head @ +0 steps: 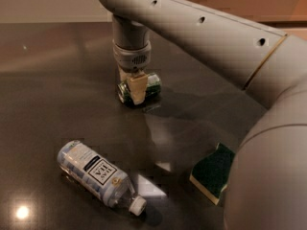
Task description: Place green can upright
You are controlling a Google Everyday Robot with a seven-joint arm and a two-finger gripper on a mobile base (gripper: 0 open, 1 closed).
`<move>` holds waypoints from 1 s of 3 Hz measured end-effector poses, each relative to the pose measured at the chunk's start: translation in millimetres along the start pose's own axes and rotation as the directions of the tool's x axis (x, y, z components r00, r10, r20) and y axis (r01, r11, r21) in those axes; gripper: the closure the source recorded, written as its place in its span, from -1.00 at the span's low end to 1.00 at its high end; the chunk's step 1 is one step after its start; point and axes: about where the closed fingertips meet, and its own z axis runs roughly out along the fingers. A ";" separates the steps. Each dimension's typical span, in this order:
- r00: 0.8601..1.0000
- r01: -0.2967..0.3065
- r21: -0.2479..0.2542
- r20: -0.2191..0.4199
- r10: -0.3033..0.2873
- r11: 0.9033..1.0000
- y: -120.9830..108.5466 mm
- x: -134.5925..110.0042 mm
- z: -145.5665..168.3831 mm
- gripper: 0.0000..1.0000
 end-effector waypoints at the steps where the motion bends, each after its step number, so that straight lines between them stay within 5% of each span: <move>1: 1.000 -0.018 -0.008 -0.015 0.018 1.000 -0.7 2.6 -0.7 0.25; 2: 0.997 -0.083 0.017 0.006 0.082 0.996 -3.4 12.0 -14.0 0.72; 3: 0.982 -0.173 0.068 0.092 0.167 0.983 -5.7 22.7 -42.2 1.00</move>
Offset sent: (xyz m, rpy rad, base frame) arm 0.0096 -0.0261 0.0346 0.0440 0.0018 -0.1661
